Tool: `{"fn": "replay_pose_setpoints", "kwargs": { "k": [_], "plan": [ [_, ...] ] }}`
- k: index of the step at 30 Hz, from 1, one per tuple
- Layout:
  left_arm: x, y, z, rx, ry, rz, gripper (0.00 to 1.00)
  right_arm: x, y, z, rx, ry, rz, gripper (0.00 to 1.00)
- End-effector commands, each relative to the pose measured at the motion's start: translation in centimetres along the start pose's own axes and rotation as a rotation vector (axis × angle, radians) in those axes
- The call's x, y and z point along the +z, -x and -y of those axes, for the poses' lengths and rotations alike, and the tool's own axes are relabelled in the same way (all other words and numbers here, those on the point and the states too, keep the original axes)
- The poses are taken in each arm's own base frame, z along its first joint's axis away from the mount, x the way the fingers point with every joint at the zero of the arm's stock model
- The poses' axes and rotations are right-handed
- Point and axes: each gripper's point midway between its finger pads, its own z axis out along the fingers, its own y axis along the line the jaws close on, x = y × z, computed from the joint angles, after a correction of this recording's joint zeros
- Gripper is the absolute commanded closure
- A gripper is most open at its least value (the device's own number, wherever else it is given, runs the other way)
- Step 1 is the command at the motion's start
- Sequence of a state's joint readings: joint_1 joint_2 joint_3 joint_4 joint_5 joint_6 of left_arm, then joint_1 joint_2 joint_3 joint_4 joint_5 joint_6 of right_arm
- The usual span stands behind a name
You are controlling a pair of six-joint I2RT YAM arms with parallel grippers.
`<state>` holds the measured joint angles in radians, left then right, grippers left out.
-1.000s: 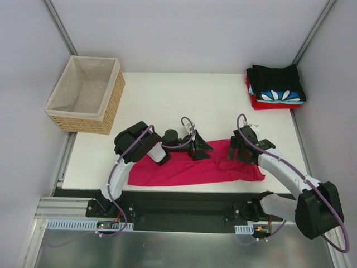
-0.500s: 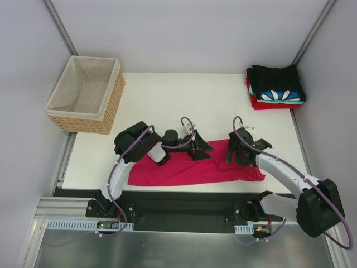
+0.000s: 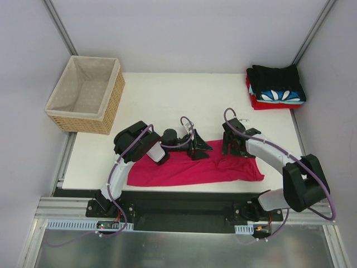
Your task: Fold and stack the t-shirts
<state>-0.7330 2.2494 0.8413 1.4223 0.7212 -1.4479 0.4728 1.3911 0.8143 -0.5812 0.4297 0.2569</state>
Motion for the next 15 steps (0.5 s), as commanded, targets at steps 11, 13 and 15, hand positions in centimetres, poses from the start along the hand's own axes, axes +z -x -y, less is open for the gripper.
{"fn": "replay_pose_setpoints", "kwargs": {
  "k": [11, 13, 15],
  "plan": [
    [-1.5, 0.2, -4.2, -0.062, 0.098, 0.026, 0.25, -0.3, -3.3, 0.2, -0.004, 0.021, -0.066, 0.01],
    [-1.5, 0.4, -4.2, -0.062, 0.098, 0.029, 0.25, -0.7, -4.6, 0.4, -0.004, 0.021, -0.081, 0.01],
    [-1.6, 0.5, -4.3, -0.063, 0.097, 0.034, 0.25, -1.1, -5.6, 0.3, -0.017, 0.032, -0.087, 0.01]
  ]
}}
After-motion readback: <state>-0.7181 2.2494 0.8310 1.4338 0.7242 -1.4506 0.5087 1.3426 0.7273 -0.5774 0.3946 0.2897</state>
